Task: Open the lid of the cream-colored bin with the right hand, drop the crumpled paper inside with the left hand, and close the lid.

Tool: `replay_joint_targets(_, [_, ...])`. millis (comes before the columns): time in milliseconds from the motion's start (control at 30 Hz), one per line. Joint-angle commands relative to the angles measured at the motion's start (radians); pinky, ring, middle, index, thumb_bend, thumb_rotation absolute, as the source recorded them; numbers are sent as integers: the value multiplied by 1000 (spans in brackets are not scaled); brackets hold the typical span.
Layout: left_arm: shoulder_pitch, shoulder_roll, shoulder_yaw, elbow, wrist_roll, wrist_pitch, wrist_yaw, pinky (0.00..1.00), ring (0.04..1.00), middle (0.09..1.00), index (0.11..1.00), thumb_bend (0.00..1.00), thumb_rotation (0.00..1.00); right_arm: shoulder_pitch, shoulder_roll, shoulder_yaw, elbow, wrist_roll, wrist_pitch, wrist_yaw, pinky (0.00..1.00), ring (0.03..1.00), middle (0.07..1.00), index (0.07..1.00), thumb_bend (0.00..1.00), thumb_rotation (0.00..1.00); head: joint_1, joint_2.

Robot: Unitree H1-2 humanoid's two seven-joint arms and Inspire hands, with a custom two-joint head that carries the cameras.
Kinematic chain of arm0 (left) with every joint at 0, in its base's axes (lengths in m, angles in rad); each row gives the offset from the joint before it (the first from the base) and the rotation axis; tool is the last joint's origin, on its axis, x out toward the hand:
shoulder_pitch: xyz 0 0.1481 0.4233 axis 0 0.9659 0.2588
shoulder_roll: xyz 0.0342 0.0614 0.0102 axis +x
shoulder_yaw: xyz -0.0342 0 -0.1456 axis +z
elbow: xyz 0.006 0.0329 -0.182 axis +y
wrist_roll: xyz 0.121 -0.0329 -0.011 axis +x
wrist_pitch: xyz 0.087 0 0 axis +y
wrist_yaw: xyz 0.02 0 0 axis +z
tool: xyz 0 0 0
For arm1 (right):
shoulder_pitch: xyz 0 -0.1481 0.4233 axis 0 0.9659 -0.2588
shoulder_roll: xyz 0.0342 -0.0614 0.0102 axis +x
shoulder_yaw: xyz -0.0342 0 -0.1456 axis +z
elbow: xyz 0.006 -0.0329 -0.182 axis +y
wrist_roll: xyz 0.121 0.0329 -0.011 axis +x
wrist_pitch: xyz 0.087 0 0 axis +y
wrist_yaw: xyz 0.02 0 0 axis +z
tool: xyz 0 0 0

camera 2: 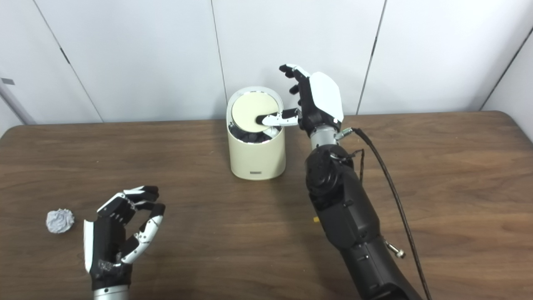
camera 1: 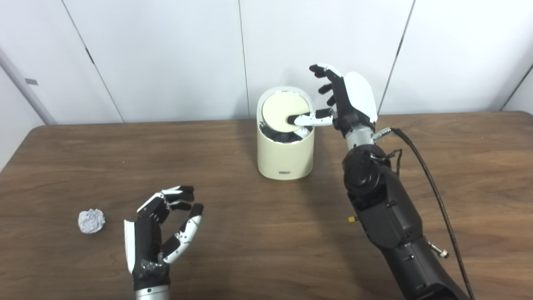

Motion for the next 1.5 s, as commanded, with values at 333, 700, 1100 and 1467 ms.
replay_joint_targets(333, [-4, -5, -2, -36, 5, -19, 4, 535, 628, 639, 495, 475, 72, -8, -33, 33, -22, -36, 5, -9, 503, 682, 783, 790, 1000, 98, 2, 7])
replay_joint_targets(700, [-5, -6, -2, -33, 16, -24, 6, 538, 632, 641, 495, 474, 71, -2, -35, 52, -20, -35, 7, -13, 421, 610, 784, 787, 924, 0, 4, 5])
replay_joint_targets(1100, [-10, 1, 3, -15, 14, -33, 7, 533, 629, 641, 495, 474, 72, 16, -22, 11, -93, 44, 9, 32, 583, 734, 807, 832, 823, 964, -2, -3])
replay_joint_targets(1467, [-7, 3, 2, -21, 7, -30, 1, 531, 628, 640, 495, 474, 70, 40, -22, 7, -124, 50, -6, 52, 595, 748, 812, 829, 776, 1000, -4, -4])
